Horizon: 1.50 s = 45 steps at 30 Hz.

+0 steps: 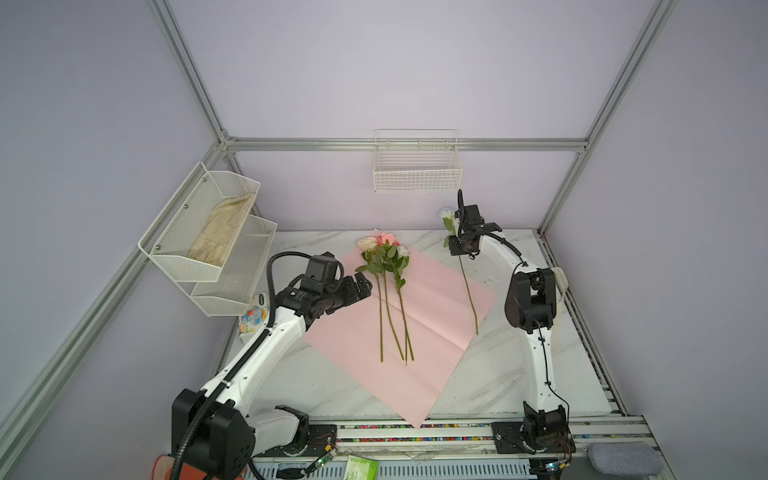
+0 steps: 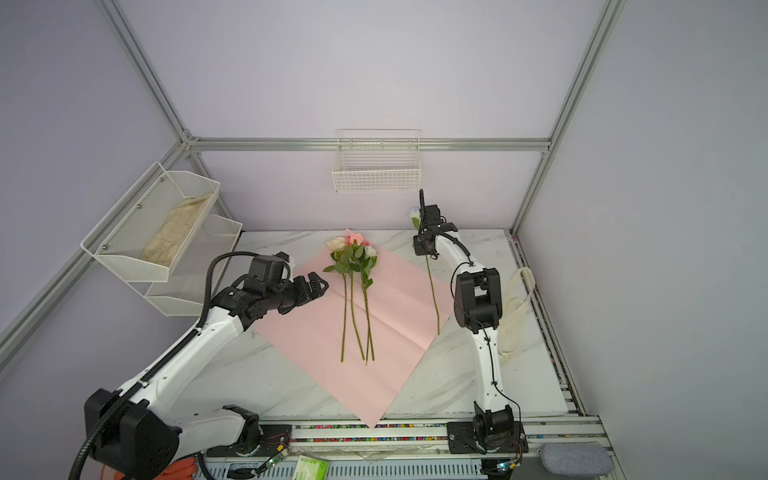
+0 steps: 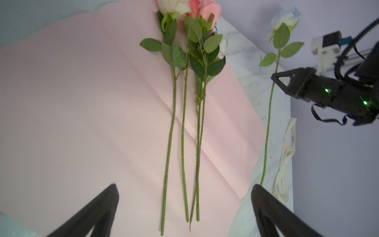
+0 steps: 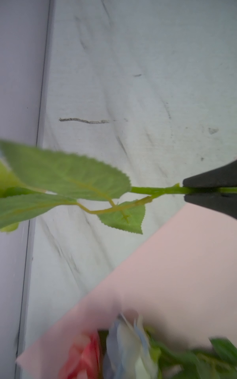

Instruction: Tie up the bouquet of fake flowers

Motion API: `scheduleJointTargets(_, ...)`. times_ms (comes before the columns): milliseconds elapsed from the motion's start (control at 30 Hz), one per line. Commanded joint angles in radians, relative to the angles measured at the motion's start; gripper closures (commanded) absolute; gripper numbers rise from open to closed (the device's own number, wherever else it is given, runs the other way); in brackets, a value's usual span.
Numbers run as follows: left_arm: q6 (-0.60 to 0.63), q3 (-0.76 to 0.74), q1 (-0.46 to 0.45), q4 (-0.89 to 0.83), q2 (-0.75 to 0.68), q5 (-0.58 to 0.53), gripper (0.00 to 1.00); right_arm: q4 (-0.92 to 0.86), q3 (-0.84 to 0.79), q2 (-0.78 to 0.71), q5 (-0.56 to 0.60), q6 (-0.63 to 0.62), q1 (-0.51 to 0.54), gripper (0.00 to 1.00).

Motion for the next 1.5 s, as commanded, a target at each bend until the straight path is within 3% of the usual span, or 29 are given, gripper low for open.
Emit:
scheduleJointTargets(0, -0.031, -0.091, 0.059, 0.007, -0.078, -0.049, 0.00, 0.193, -0.160, -0.136, -0.160, 0.192, 0.146, 0.97)
scheduleJointTargets(167, -0.017, -0.110, 0.090, -0.011, -0.130, -0.047, 0.00, 0.424, -0.258, -0.142, -0.139, 0.427, 0.317, 0.98)
scheduleJointTargets(233, -0.016, -0.115, 0.091, -0.015, -0.128, -0.039, 0.01, 0.442, -0.230, -0.094, -0.097, 0.488, 0.370, 0.98)
scheduleJointTargets(400, -0.018, -0.118, 0.094, -0.032, -0.131, -0.024, 0.00, 0.382, -0.123, 0.032, 0.024, 0.535, 0.434, 0.98)
scheduleJointTargets(633, -0.009, -0.132, 0.098, -0.029, -0.147, -0.026, 0.00, 0.331, -0.014, 0.191, 0.046, 0.518, 0.439, 0.96)
scheduleJointTargets(733, -0.009, -0.131, 0.099, -0.025, -0.140, -0.012, 0.00, 0.325, 0.006, 0.220, 0.089, 0.516, 0.439, 0.89)
scheduleJointTargets(933, -0.008, -0.127, 0.099, -0.023, -0.131, 0.018, 0.00, 0.280, 0.086, 0.222, 0.050, 0.477, 0.439, 0.73)
scheduleJointTargets(1167, 0.008, -0.130, 0.098, -0.025, -0.121, 0.081, 0.00, 0.301, -0.146, -0.020, -0.014, 0.445, 0.440, 0.61)
scheduleJointTargets(1267, 0.011, -0.144, 0.099, -0.024, -0.121, 0.111, 0.00, 0.349, -0.363, -0.214, -0.033, 0.461, 0.440, 0.60)
scheduleJointTargets(1400, 0.017, -0.180, 0.097, -0.008, -0.116, 0.195, 0.00, 0.464, -0.716, -0.488, -0.080, 0.578, 0.442, 0.58)
scheduleJointTargets(1467, 0.013, -0.210, 0.095, 0.006, -0.118, 0.225, 0.00, 0.435, -0.855, -0.600, -0.064, 0.623, 0.442, 0.57)
